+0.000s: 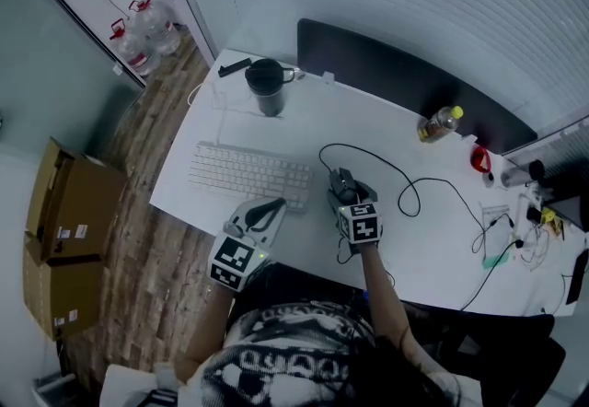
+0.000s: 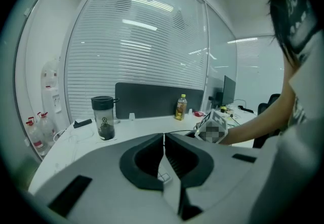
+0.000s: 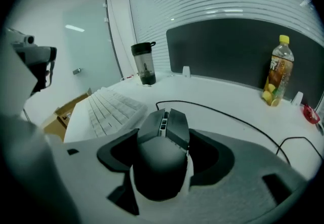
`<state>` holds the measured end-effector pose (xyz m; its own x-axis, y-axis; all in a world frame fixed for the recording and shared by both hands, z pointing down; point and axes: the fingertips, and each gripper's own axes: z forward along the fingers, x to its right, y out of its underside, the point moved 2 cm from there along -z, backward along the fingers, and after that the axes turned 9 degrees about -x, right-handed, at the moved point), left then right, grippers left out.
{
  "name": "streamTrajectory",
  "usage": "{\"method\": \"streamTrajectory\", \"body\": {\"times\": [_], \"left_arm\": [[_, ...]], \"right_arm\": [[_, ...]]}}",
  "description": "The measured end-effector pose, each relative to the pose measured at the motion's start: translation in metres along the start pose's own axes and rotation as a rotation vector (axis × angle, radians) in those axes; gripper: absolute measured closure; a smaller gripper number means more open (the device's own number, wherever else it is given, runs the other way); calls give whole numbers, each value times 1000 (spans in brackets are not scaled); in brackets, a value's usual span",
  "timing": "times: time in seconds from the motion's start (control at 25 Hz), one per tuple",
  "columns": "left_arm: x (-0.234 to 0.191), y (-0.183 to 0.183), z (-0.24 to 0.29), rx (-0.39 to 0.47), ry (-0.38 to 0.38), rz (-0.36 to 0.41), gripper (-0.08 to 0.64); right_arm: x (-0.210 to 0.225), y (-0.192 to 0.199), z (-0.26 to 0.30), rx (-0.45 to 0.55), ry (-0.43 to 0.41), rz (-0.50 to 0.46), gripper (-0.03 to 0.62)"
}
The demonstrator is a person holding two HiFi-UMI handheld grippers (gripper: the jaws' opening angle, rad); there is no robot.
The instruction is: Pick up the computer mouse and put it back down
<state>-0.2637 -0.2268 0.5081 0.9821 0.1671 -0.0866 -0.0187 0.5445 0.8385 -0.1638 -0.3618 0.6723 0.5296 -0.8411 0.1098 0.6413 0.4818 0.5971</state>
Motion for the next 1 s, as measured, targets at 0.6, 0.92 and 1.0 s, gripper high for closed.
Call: {"method": "streamTrajectory", "body": {"times": [0.6, 0.92, 1.0], "left_arm": [[-13, 19, -6, -14, 24, -4, 554], [0, 30, 1, -40, 113, 38, 554], [7, 35, 5, -56, 149, 57, 554]], "right_arm": [[-7, 27, 19, -42, 20, 20, 290], [-14, 20, -24, 73, 17, 89, 270], [-18, 20, -38, 95, 12, 92, 282]]}}
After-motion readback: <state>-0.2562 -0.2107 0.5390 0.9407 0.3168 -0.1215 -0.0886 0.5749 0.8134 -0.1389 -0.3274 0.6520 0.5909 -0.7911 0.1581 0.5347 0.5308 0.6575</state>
